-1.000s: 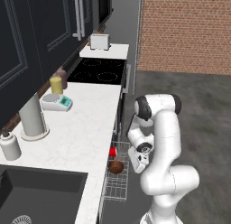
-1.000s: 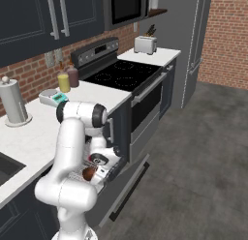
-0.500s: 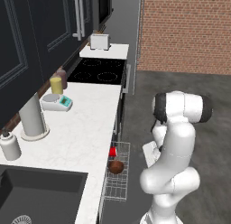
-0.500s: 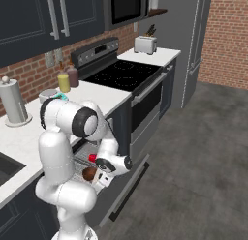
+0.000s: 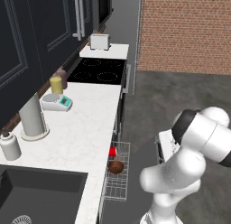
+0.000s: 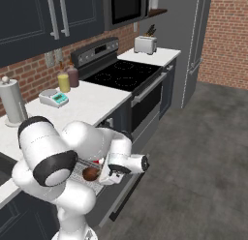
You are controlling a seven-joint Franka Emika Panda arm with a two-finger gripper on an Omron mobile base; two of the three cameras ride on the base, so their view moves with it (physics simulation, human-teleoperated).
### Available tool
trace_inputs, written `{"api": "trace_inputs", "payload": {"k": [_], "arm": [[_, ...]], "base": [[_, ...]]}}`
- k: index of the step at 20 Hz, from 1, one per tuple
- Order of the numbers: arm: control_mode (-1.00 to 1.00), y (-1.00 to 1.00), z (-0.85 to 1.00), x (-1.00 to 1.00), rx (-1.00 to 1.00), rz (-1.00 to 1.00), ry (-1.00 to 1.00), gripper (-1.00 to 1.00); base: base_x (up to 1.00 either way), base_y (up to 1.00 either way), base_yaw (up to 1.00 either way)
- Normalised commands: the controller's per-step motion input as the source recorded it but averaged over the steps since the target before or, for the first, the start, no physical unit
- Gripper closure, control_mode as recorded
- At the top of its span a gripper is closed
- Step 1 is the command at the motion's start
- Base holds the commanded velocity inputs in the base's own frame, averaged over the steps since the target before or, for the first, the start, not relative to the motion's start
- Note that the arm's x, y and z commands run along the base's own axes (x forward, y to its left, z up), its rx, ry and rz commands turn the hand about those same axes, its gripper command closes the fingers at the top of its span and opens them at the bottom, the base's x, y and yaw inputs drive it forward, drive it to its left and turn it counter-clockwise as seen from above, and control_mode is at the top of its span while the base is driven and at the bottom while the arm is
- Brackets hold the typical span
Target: Pick up the cup and bowl from the counter, place them in the dishwasher, and close the dishwasher door.
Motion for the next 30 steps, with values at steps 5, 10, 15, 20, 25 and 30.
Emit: {"api": "trace_inputs", "payload": {"k": [5, 10, 15, 20, 25, 30], "arm": [[-1.00, -0.68, 0.96, 0.00, 0.04, 0.05, -0.09, -1.00], [-1.00, -0.84, 0.29, -0.02, 0.00, 0.07, -0.20, -1.00], [-1.00, -0.85, -0.13, -0.08, 0.00, 0.08, -0.32, -1.00], [-1.00, -0.68, -0.49, -0.06, -0.01, 0.11, -0.40, -1.00], [-1.00, -0.43, -0.67, 0.00, -0.04, 0.15, -0.43, -1.00], [-1.00, -0.16, -0.81, 0.00, -0.04, 0.17, -0.37, -1.00]], "base": [[0.00, 0.00, 0.00], [0.00, 0.00, 0.00], [0.00, 0.00, 0.00], [0.00, 0.00, 0.00], [0.00, 0.00, 0.00], [0.00, 0.00, 0.00]]}}
